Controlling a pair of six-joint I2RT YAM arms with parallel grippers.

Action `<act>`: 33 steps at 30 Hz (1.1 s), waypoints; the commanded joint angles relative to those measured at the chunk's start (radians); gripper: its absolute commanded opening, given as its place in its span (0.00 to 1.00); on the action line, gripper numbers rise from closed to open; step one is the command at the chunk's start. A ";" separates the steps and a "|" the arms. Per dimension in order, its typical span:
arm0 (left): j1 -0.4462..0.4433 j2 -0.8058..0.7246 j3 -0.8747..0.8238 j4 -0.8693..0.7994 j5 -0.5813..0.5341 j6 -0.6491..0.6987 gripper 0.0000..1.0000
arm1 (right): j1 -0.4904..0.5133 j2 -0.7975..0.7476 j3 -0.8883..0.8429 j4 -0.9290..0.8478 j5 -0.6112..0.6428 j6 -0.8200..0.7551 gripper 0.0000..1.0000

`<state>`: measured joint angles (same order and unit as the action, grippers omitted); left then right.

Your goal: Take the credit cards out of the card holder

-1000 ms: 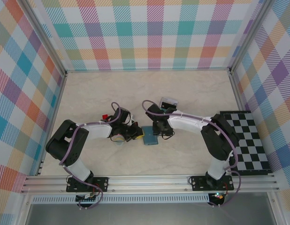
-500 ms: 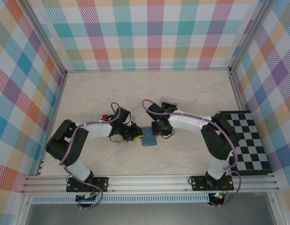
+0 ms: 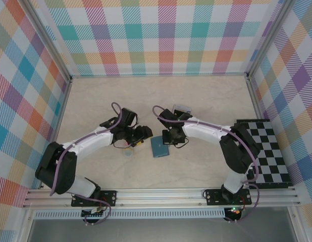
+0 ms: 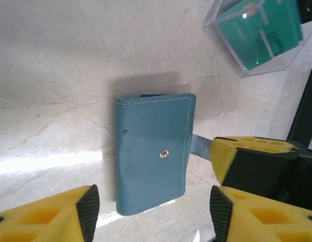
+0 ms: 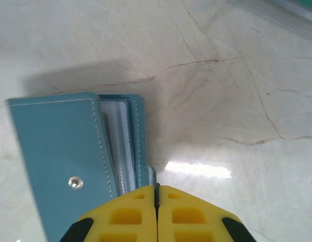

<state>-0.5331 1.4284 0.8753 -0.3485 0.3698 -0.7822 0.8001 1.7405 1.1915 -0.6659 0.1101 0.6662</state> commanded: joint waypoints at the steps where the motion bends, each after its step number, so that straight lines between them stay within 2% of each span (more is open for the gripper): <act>1: 0.014 -0.079 0.040 -0.149 -0.142 0.037 0.73 | 0.008 -0.105 0.059 -0.043 -0.024 -0.053 0.01; 5: 0.037 -0.139 0.034 -0.191 -0.224 0.039 0.83 | 0.025 -0.131 0.087 -0.034 -0.087 -0.085 0.00; 10: 0.052 -0.182 0.001 -0.177 -0.241 0.026 1.00 | 0.051 -0.098 0.104 0.005 -0.144 -0.080 0.01; 14: 0.057 -0.194 -0.014 -0.173 -0.244 0.022 1.00 | 0.059 -0.063 0.110 0.019 -0.159 -0.066 0.00; 19: 0.060 -0.183 -0.015 -0.170 -0.219 0.033 1.00 | 0.050 -0.066 0.100 -0.038 -0.045 -0.028 0.00; 28: 0.060 -0.130 -0.027 -0.044 -0.031 0.026 1.00 | -0.078 -0.190 -0.101 -0.074 0.052 0.040 0.00; 33: 0.042 -0.056 -0.020 0.039 0.075 0.017 1.00 | -0.148 -0.217 -0.207 -0.045 0.020 0.032 0.01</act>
<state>-0.4866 1.3396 0.8600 -0.3809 0.3481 -0.7628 0.6769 1.5406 1.0313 -0.6945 0.1345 0.6846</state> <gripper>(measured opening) 0.999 0.058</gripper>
